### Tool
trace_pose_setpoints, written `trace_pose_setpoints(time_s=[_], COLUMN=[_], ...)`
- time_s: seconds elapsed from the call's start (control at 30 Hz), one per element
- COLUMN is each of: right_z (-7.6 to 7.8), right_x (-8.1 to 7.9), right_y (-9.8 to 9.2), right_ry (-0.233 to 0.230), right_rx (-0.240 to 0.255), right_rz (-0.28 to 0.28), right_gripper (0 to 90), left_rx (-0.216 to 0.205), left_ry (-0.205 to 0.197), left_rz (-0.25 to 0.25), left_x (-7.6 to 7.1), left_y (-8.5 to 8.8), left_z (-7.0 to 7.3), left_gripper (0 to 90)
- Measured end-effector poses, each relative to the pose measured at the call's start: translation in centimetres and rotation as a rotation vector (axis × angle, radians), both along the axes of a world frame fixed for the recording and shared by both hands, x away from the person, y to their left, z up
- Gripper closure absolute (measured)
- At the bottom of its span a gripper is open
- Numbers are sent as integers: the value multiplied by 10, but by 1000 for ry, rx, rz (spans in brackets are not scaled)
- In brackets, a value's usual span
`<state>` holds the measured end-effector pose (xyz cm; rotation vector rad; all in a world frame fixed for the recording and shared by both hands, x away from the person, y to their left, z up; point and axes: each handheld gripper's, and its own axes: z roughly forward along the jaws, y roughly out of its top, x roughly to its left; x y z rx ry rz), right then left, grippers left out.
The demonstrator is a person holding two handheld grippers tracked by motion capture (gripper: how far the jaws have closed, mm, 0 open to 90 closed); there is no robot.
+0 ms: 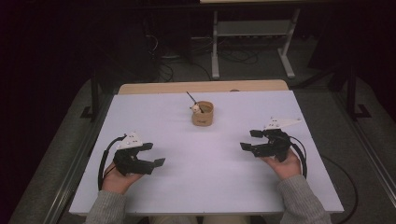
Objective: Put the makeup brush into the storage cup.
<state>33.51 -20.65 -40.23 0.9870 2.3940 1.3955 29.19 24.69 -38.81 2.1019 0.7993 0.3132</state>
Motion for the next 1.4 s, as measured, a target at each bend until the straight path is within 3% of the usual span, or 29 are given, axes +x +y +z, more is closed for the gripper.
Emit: trace_pose_setpoints(time_s=[0.33,0.77,1.0,1.4], right_z=[-8,-16,-16,-18], right_x=[-15,-35,-40,-45], right_y=[-4,-15,-16,-17], right_ry=[-8,-13,-13,-22], right_rx=[11,24,40,15], right_rz=[-22,-50,-56,-63], right_gripper=[263,239,218,197], left_rx=[0,15,18,12], left_ry=[5,27,41,38], left_rz=[14,13,16,14], left_x=[0,-2,0,0], left_y=[1,4,7,9], left_z=[-3,-18,-25,-24], left_gripper=[210,201,190,186])
